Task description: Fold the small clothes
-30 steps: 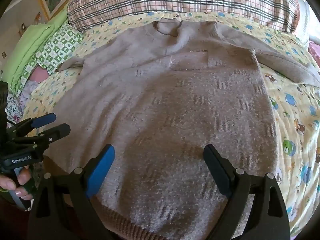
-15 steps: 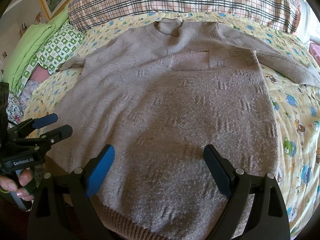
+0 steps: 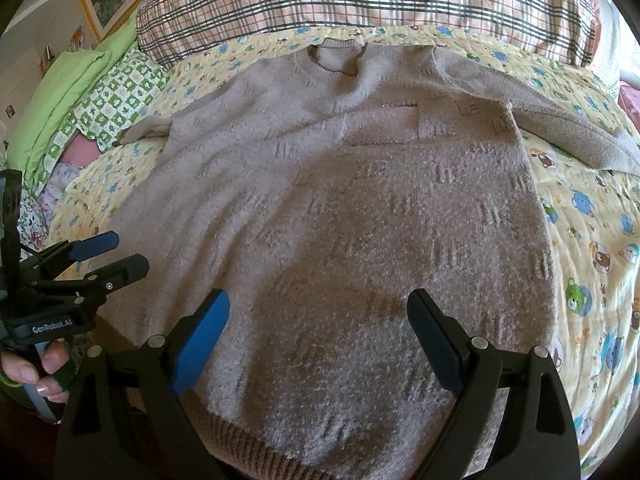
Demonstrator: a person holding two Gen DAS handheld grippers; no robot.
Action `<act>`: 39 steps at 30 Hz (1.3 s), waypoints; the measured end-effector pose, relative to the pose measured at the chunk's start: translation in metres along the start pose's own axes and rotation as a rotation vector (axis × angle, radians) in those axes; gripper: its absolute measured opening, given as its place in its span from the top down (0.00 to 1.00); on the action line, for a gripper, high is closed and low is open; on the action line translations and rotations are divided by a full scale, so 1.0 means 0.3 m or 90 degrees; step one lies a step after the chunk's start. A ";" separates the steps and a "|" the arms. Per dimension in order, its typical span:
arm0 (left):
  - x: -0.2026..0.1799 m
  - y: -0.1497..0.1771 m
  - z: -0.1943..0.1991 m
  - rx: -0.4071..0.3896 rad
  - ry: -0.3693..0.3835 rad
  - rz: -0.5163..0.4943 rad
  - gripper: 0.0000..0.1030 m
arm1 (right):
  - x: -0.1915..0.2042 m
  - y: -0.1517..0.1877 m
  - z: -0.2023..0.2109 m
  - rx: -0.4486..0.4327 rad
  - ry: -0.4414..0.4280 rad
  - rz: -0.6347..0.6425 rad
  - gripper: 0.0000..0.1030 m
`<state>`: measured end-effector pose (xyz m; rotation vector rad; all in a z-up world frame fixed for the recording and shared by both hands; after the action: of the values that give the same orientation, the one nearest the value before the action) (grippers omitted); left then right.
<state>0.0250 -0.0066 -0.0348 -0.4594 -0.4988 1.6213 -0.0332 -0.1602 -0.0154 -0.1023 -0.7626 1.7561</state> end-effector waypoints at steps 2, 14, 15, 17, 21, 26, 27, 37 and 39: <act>0.000 0.001 -0.003 -0.003 -0.001 -0.002 0.19 | 0.000 -0.001 0.000 0.000 0.000 -0.001 0.12; -0.001 -0.008 -0.019 0.003 -0.009 -0.007 0.19 | -0.019 -0.007 -0.005 -0.006 0.025 0.014 0.12; 0.000 -0.011 -0.021 0.007 -0.012 -0.009 0.19 | -0.022 -0.009 -0.003 -0.011 0.023 0.014 0.12; 0.004 -0.014 -0.024 0.014 -0.018 -0.012 0.19 | -0.027 -0.013 0.000 -0.012 0.022 0.011 0.12; 0.011 -0.025 -0.030 0.014 -0.022 -0.011 0.19 | -0.049 -0.027 0.013 -0.024 0.026 0.001 0.12; 0.023 -0.047 -0.039 0.012 -0.026 -0.003 0.19 | -0.092 -0.045 0.029 -0.021 0.035 -0.024 0.12; 0.026 -0.054 -0.041 0.011 -0.027 -0.001 0.19 | -0.100 -0.052 0.033 -0.031 0.033 -0.025 0.12; 0.043 -0.118 -0.065 -0.001 -0.017 0.018 0.19 | -0.270 -0.122 0.077 -0.068 0.041 -0.085 0.12; 0.052 -0.140 -0.071 -0.002 -0.008 0.029 0.18 | -0.344 -0.145 0.103 -0.077 0.063 -0.111 0.12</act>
<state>0.0696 0.0138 -0.0286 -0.4666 -0.5039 1.6679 0.0242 -0.2601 0.0004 -0.1975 -0.7817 1.5284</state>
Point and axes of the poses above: each gripper's, at about its wrist camera, not at the fingertips, and z roughly against the way its jaws point, x to its left, y to its underside, the point moved 4 cm from there along -z, roughly the way its jaws point, and after that the axes turned 4 degrees about -y, right-handed, at the moved point
